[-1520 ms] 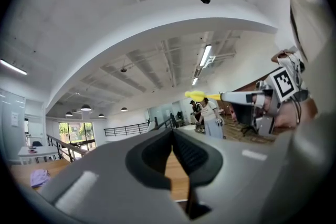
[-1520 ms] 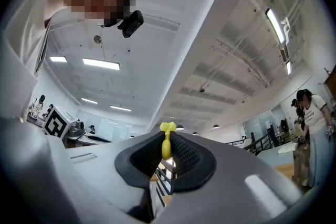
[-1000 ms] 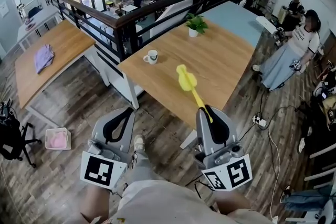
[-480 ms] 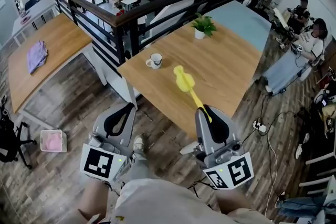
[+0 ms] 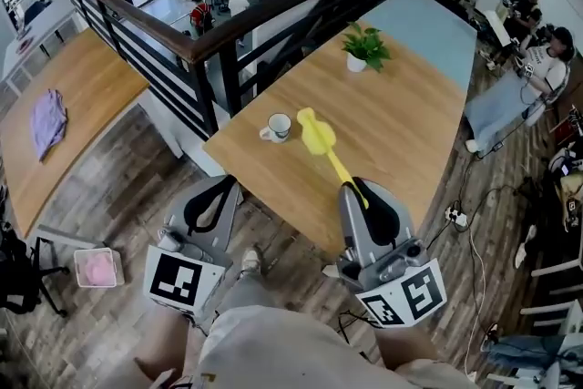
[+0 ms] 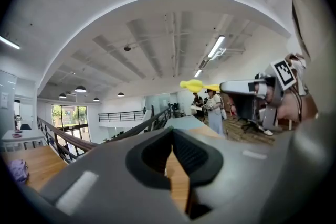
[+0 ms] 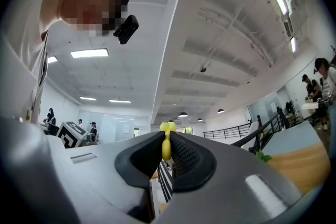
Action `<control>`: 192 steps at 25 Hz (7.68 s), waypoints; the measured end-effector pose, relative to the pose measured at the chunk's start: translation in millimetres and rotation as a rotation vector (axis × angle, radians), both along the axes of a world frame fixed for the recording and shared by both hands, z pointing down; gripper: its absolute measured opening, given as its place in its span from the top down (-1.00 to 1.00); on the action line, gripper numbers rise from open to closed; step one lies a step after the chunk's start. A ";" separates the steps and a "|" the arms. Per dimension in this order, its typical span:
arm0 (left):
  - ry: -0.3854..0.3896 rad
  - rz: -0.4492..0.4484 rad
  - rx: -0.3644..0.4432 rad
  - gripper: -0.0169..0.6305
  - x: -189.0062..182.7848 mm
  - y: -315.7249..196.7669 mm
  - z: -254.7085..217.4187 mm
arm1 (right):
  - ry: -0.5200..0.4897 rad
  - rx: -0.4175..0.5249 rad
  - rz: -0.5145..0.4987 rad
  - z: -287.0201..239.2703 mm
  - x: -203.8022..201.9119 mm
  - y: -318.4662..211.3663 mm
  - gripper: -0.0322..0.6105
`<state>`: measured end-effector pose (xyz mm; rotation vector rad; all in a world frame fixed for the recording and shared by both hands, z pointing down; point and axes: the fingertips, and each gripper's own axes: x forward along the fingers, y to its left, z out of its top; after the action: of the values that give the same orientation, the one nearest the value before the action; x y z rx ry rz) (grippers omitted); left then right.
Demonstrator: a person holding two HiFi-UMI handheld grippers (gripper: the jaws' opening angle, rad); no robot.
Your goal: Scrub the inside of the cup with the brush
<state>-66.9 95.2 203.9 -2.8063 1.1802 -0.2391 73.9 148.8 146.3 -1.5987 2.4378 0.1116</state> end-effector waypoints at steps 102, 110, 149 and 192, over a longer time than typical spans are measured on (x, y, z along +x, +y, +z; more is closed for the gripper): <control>-0.359 0.396 -0.383 0.76 107.6 -318.7 390.4 | 0.423 -0.969 -0.233 365.9 38.5 -355.6 0.79; -0.382 0.380 -0.359 0.76 108.4 -319.3 390.0 | 0.744 -1.024 -0.347 384.1 28.8 -357.5 0.79; -0.391 0.318 -0.359 0.77 105.3 -316.9 393.3 | 1.140 -1.192 -0.496 417.2 3.1 -359.7 0.79; -0.393 0.325 -0.420 0.78 111.0 -310.9 396.4 | 0.909 -1.014 -0.353 398.7 -24.5 -388.2 0.80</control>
<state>44.1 -215.7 600.3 -3.0207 0.6341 -1.0586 49.5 -239.4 545.0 -1.5499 3.8467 -0.7285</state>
